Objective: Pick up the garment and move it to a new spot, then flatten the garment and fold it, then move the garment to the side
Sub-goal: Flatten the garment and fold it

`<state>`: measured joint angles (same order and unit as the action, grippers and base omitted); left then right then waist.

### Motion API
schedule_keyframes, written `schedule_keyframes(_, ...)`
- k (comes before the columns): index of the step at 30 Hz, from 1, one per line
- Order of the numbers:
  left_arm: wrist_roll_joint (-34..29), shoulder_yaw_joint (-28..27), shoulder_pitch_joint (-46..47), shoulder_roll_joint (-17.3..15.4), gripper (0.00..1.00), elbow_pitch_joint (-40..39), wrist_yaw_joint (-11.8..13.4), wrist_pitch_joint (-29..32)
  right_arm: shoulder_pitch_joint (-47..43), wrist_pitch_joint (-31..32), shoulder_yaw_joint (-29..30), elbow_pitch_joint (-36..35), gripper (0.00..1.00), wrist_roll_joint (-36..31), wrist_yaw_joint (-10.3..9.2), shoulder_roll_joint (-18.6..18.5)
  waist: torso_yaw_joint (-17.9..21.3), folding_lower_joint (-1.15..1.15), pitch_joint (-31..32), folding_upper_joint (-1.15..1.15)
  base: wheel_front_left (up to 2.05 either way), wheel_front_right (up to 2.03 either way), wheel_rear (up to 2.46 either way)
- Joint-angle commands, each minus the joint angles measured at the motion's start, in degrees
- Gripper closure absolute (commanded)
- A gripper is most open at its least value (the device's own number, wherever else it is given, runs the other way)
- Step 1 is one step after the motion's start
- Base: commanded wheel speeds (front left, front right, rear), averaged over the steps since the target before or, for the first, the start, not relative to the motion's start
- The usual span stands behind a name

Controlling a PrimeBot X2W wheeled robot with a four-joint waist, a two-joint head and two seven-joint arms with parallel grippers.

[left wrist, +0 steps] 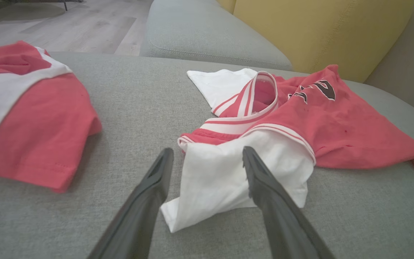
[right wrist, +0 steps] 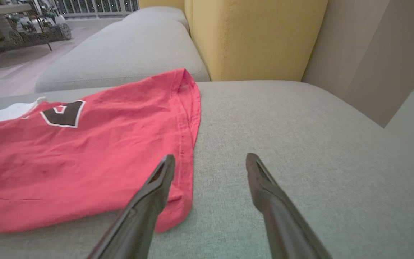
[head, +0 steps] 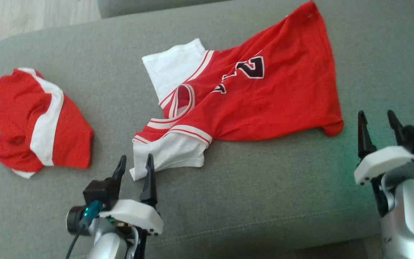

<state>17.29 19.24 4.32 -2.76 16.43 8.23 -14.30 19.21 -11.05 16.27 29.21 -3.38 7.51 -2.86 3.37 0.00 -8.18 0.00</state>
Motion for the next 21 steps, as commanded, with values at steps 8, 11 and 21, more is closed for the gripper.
schedule_keyframes(8,-0.66,-0.97,4.35,-0.12,0.00,-1.10,-0.40,-0.70,8.52,2.81,2.38,9.01,0.00,3.85,-0.02,-0.02,-2.51,0.00,-3.27,0.00,0.00,0.00,0.00)
schedule_keyframes(11,-0.81,-1.01,4.69,-0.11,0.00,-0.83,-0.51,-0.70,10.45,2.62,2.46,13.48,0.00,6.42,-0.02,-0.02,-2.86,0.00,-3.56,0.00,0.00,0.00,0.00)
schedule_keyframes(21,-1.07,-0.79,5.46,-0.11,0.00,-0.44,-0.59,-0.70,15.43,0.16,5.19,26.24,0.00,8.33,-0.02,-0.02,-3.17,0.00,-4.01,0.00,0.00,0.00,0.00)
